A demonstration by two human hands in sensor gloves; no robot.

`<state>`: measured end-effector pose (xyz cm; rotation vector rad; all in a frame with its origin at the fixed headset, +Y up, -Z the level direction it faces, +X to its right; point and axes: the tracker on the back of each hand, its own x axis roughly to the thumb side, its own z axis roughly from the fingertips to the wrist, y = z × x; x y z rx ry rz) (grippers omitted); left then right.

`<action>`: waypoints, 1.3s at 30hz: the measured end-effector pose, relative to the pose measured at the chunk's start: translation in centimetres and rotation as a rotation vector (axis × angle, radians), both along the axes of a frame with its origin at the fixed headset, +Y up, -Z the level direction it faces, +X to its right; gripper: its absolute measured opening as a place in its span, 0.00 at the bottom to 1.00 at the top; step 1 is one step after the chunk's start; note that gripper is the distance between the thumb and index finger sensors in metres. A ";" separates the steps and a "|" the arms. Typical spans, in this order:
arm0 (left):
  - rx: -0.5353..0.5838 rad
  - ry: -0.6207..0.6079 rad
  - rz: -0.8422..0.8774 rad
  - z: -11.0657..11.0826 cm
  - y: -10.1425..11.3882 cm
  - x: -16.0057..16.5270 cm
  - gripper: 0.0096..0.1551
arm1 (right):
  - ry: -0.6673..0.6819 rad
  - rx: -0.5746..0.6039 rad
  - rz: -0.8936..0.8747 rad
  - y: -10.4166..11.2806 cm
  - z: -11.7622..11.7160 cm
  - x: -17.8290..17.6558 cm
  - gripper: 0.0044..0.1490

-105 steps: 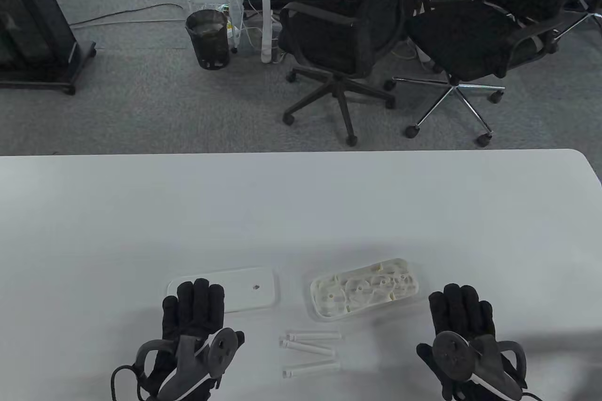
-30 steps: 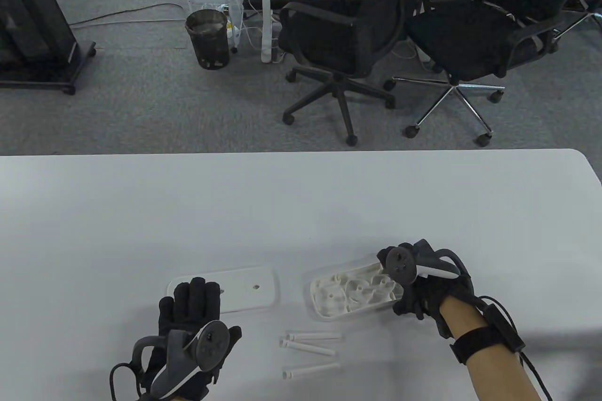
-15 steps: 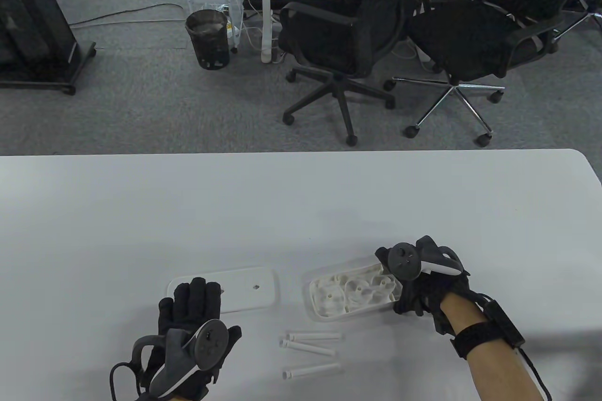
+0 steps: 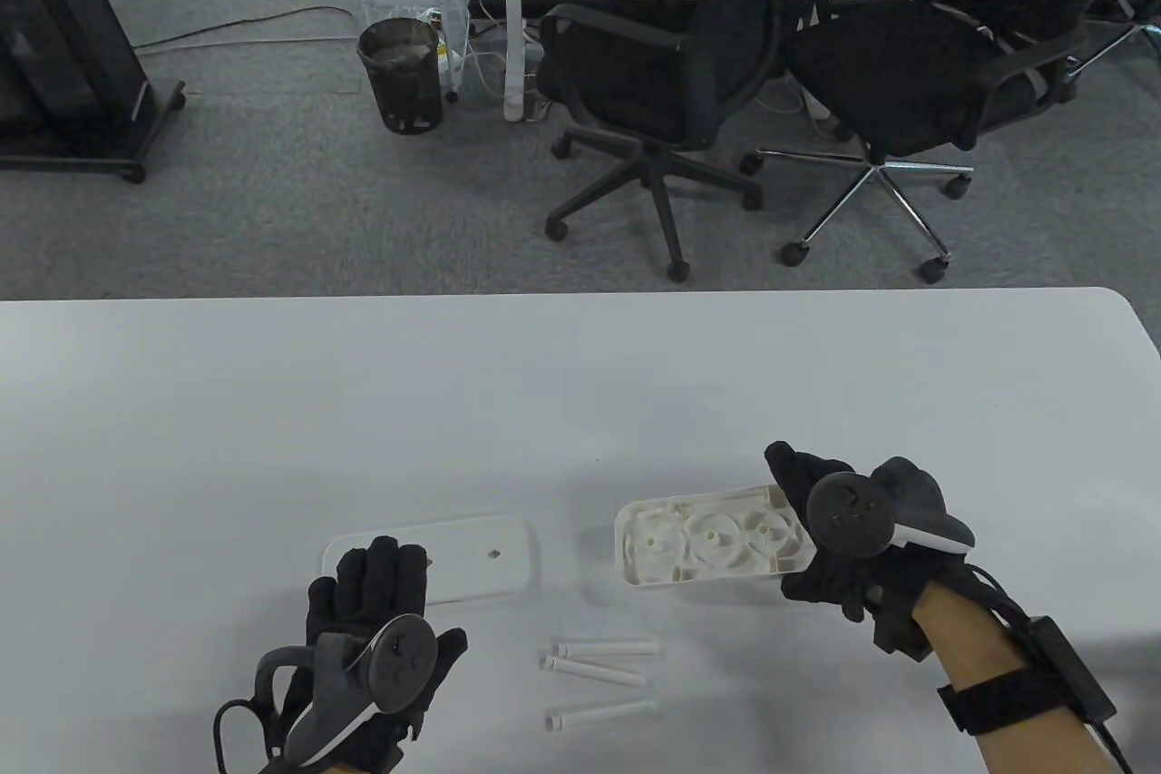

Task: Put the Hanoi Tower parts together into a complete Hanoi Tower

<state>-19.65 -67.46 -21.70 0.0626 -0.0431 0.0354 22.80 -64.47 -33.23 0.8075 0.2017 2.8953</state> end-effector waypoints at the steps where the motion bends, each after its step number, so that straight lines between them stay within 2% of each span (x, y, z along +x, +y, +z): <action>1: 0.000 -0.001 0.005 0.0 0.0 0.0 0.55 | 0.003 0.008 -0.022 0.7 0.4 0.1 0.84; 6: 0.004 -0.008 0.013 0.1 0.0 0.1 0.55 | 0.012 0.041 -0.152 2.7 2.6 0.7 0.83; 12: 0.000 -0.024 0.036 0.2 -0.1 0.2 0.55 | -0.013 0.062 -0.261 3.2 5.0 1.4 0.82; 14: -0.003 -0.031 0.040 0.2 -0.1 0.2 0.55 | -0.022 0.039 -0.321 3.0 5.6 1.6 0.82; 18: -0.009 -0.040 0.056 0.1 -0.2 0.2 0.55 | -0.029 0.072 -0.412 2.1 6.8 1.9 0.83; 21: -0.020 -0.043 0.060 0.0 -0.4 0.2 0.55 | -0.030 0.100 -0.544 0.4 7.5 2.2 0.83; 22: -0.021 -0.043 0.061 0.0 -0.4 0.2 0.55 | -0.023 0.096 -0.613 -0.1 7.5 2.3 0.82; 24: -0.032 -0.046 0.063 -0.1 -0.6 0.3 0.55 | 0.010 0.024 -0.627 -0.3 7.5 2.3 0.83; 26: -0.033 -0.046 0.068 -0.1 -0.7 0.3 0.55 | -0.008 0.075 -0.633 -0.3 7.6 2.6 0.82; 31: -0.042 -0.046 0.066 -0.3 -1.0 0.3 0.55 | 0.040 0.017 -0.732 -0.8 7.5 2.8 0.83; 37: -0.085 -0.064 0.117 -0.9 -1.0 0.1 0.56 | 0.057 0.024 -0.711 -0.8 7.6 2.6 0.83; 39: -0.123 -0.081 0.110 -1.7 -0.9 0.2 0.56 | 0.057 0.026 -0.713 -0.9 7.7 2.6 0.83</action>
